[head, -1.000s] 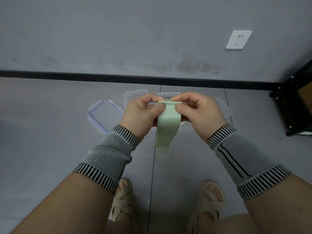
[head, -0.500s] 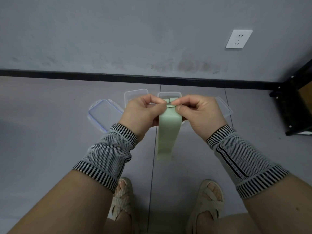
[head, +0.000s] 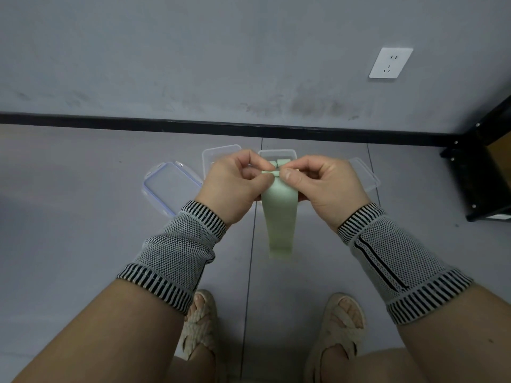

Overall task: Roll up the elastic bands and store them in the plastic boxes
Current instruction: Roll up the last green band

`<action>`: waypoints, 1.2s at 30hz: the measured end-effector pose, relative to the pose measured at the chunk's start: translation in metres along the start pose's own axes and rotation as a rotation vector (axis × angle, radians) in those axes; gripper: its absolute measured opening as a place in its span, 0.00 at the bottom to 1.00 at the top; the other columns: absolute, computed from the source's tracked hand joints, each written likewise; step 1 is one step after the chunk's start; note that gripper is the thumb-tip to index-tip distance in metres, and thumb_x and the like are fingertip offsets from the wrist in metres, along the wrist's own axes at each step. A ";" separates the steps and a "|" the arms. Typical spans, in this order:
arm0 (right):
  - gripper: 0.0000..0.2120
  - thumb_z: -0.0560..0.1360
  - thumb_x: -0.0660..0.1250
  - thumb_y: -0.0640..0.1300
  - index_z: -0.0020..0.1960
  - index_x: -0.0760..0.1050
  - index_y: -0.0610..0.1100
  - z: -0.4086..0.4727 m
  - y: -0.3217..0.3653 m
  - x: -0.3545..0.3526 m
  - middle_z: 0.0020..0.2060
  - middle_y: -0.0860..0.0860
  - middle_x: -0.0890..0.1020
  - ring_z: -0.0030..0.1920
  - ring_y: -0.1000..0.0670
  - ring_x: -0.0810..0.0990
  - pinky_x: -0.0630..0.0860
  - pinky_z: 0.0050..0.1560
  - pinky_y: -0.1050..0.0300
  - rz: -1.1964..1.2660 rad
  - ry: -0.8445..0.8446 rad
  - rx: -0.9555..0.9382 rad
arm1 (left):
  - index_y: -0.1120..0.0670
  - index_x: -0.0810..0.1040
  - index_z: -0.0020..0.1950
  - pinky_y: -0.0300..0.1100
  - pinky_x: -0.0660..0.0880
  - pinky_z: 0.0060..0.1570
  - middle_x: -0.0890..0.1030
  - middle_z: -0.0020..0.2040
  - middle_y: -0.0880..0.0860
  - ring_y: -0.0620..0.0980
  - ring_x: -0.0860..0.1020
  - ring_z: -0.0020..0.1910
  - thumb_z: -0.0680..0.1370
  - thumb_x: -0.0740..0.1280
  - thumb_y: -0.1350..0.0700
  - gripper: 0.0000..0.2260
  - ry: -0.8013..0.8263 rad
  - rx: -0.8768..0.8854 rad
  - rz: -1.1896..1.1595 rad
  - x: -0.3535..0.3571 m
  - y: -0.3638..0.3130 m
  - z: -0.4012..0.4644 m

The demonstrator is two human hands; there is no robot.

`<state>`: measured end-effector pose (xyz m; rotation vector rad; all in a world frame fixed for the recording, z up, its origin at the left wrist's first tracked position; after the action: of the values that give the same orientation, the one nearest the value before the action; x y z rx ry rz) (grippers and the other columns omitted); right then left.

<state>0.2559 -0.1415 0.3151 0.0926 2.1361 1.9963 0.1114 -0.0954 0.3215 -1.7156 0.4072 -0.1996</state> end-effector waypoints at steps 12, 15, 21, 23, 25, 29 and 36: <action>0.02 0.65 0.71 0.41 0.37 0.81 0.47 0.004 -0.008 0.004 0.35 0.39 0.76 0.37 0.43 0.74 0.74 0.42 0.46 0.052 -0.063 0.019 | 0.59 0.76 0.39 0.39 0.79 0.35 0.80 0.30 0.51 0.46 0.79 0.30 0.75 0.66 0.66 0.06 0.015 -0.120 -0.190 0.007 0.001 -0.001; 0.01 0.65 0.72 0.42 0.37 0.82 0.47 0.004 -0.009 0.003 0.35 0.37 0.76 0.37 0.43 0.75 0.76 0.44 0.43 0.037 -0.073 0.003 | 0.59 0.77 0.40 0.40 0.79 0.35 0.81 0.30 0.51 0.46 0.80 0.30 0.75 0.67 0.65 0.05 0.023 -0.117 -0.201 0.007 0.001 -0.001; 0.02 0.65 0.71 0.41 0.36 0.81 0.46 0.001 -0.008 0.005 0.36 0.33 0.77 0.38 0.42 0.76 0.77 0.46 0.39 0.075 -0.079 0.027 | 0.58 0.78 0.39 0.42 0.79 0.38 0.80 0.29 0.51 0.46 0.79 0.31 0.75 0.67 0.66 0.06 0.004 -0.103 -0.117 0.007 0.003 0.000; 0.03 0.68 0.71 0.35 0.38 0.80 0.43 0.001 -0.008 0.005 0.36 0.37 0.79 0.40 0.42 0.77 0.77 0.48 0.41 0.150 -0.036 0.069 | 0.58 0.78 0.39 0.41 0.79 0.36 0.80 0.30 0.52 0.46 0.79 0.30 0.76 0.66 0.66 0.07 0.019 -0.098 -0.101 0.005 0.002 0.000; 0.07 0.72 0.67 0.29 0.39 0.78 0.39 0.001 -0.007 0.005 0.38 0.39 0.80 0.41 0.41 0.78 0.77 0.51 0.41 0.246 0.009 0.124 | 0.57 0.77 0.40 0.41 0.79 0.35 0.79 0.32 0.55 0.47 0.78 0.29 0.76 0.65 0.66 0.07 0.047 -0.107 -0.101 0.003 0.001 0.000; 0.09 0.73 0.62 0.26 0.40 0.77 0.36 0.001 -0.002 0.006 0.40 0.39 0.80 0.41 0.44 0.79 0.79 0.46 0.50 0.390 0.045 0.215 | 0.58 0.76 0.41 0.41 0.79 0.34 0.78 0.35 0.58 0.49 0.78 0.31 0.76 0.65 0.67 0.07 0.071 -0.140 -0.154 -0.001 -0.001 0.001; 0.12 0.71 0.64 0.25 0.38 0.79 0.39 0.002 -0.003 0.006 0.39 0.39 0.81 0.41 0.43 0.80 0.80 0.46 0.51 0.350 0.022 0.180 | 0.58 0.77 0.39 0.39 0.79 0.34 0.81 0.32 0.53 0.48 0.80 0.31 0.74 0.64 0.71 0.09 0.071 -0.220 -0.351 -0.002 -0.001 0.002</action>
<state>0.2510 -0.1388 0.3118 0.5084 2.4499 1.9749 0.1107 -0.0930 0.3223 -1.9949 0.1806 -0.4863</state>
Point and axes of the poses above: each hand's wrist, its own z-axis towards the middle knuckle, its own x-axis out of the palm, y = z × x, the point moved 1 cm from there along z, towards the middle knuckle
